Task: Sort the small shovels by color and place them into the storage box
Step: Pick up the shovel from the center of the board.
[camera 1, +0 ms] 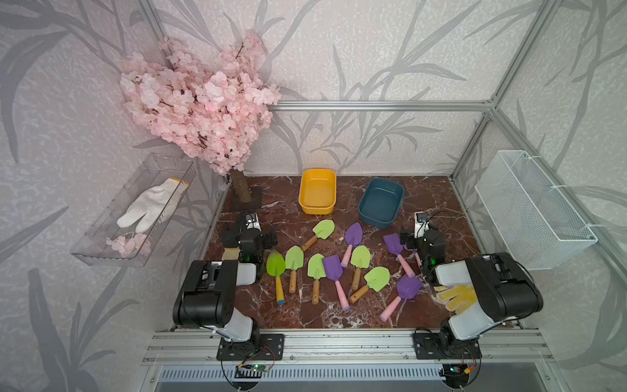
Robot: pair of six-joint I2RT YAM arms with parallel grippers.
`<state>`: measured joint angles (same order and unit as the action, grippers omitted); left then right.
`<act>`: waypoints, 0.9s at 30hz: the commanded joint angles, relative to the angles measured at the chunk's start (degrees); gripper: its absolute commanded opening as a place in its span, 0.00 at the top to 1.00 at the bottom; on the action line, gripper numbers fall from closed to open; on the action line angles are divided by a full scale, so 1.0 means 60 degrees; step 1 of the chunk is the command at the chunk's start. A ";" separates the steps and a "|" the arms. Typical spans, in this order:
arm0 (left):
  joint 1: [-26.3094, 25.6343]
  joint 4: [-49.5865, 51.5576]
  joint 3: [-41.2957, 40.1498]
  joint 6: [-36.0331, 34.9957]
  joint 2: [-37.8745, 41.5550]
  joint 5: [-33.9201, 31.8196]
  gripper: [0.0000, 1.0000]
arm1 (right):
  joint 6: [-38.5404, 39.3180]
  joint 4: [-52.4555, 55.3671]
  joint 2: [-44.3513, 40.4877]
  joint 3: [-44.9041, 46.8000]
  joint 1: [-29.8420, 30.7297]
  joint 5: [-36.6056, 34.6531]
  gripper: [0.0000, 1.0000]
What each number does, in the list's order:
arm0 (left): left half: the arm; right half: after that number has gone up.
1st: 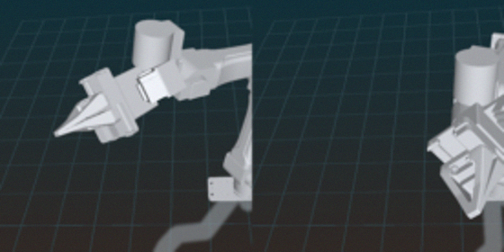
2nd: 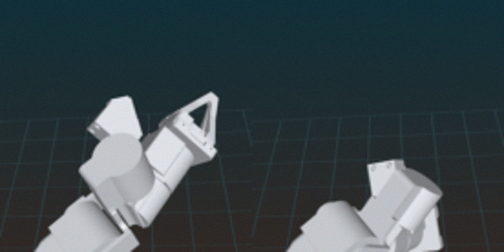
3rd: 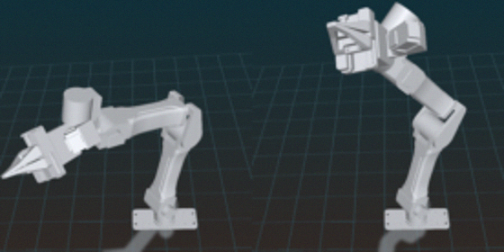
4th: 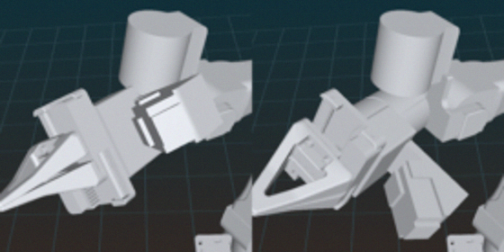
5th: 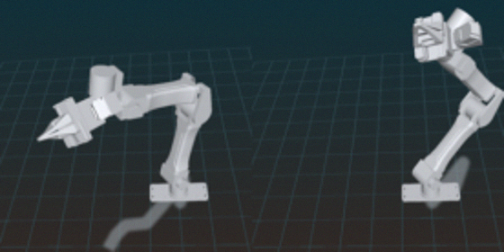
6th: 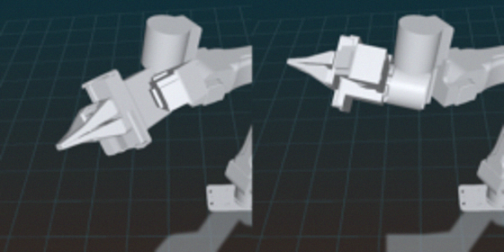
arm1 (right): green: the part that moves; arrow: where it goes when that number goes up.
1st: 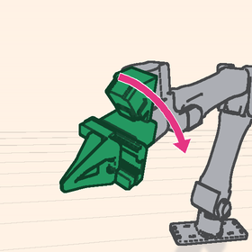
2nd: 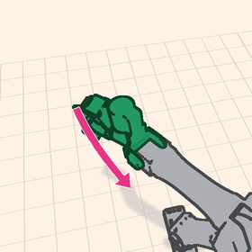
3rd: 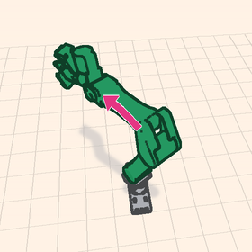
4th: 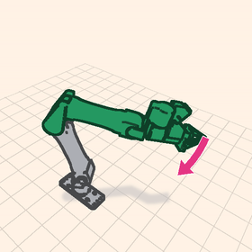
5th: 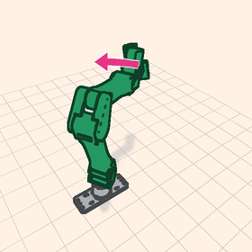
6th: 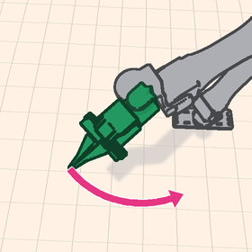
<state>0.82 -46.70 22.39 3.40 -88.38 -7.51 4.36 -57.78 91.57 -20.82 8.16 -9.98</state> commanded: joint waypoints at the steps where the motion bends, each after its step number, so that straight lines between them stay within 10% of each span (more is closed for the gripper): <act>1: 0.0007 0.0064 0.0190 -0.0125 0.0199 0.0042 0.00 | -0.0023 0.0006 -0.0070 -0.0002 -0.0042 0.0022 0.01; 27: 0.0049 0.0096 0.0197 -0.0039 0.0190 0.0019 0.00 | -0.0039 0.0042 -0.0078 -0.0017 -0.0057 0.0052 0.01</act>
<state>0.86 -46.70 22.41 3.42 -88.38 -7.40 4.36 -57.74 91.57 -20.82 8.16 -9.98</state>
